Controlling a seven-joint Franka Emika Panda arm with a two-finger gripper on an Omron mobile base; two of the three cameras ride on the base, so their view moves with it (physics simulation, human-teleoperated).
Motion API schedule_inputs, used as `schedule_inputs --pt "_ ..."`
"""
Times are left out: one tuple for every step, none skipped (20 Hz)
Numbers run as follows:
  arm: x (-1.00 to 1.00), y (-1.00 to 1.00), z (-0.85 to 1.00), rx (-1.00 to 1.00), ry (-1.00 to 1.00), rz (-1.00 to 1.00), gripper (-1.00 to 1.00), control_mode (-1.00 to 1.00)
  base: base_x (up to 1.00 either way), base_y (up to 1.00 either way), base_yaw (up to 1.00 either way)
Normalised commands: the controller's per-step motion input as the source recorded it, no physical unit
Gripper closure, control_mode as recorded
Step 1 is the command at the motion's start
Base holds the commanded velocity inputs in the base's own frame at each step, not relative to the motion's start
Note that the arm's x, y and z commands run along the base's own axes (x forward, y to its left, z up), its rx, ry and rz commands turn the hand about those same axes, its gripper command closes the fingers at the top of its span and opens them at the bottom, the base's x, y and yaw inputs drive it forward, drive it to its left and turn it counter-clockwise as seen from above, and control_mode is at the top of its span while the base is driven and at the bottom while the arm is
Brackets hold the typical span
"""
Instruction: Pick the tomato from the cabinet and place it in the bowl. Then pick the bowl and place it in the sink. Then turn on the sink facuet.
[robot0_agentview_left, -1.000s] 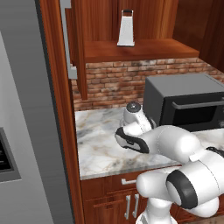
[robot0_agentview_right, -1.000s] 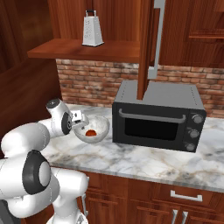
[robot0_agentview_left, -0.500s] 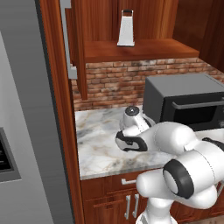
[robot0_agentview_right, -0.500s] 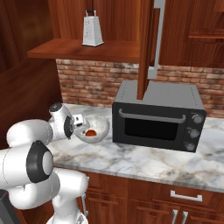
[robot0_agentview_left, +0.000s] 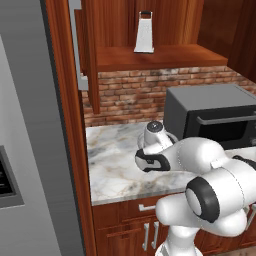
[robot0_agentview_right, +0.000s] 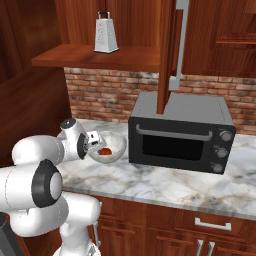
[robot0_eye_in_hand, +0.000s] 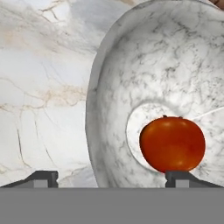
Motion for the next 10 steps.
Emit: schedule_inputs --pt "0.0 -0.12 -0.11 0.0 0.0 0.01 1.0 -1.0 0.0 0.0 0.0" --pt "0.0 -0.05 -0.13 0.0 0.0 0.01 1.0 -1.0 0.0 0.0 0.0" --pt "0.0 -0.02 -0.13 0.0 0.0 0.01 1.0 -1.0 0.0 0.0 0.0" --pt "0.0 -0.02 -0.13 0.0 0.0 0.01 1.0 -1.0 0.0 0.0 0.0" --pt "0.0 -0.04 -0.12 0.0 0.0 0.01 1.0 -1.0 0.0 0.0 0.0" --pt "0.0 0.0 -0.14 0.0 0.0 0.01 1.0 -1.0 0.0 0.0 0.0" --pt "0.0 0.0 -0.09 0.0 0.01 0.0 1.0 -1.0 0.0 0.0 0.0" --pt "0.0 0.0 -0.03 -0.01 0.0 0.0 1.0 -1.0 0.0 0.0 0.0" --pt "0.0 0.0 0.0 -0.03 0.0 0.0 1.0 -1.0 0.0 0.0 0.0" --pt "0.0 0.0 -0.01 -0.05 0.0 0.0 1.0 -1.0 0.0 0.0 0.0"
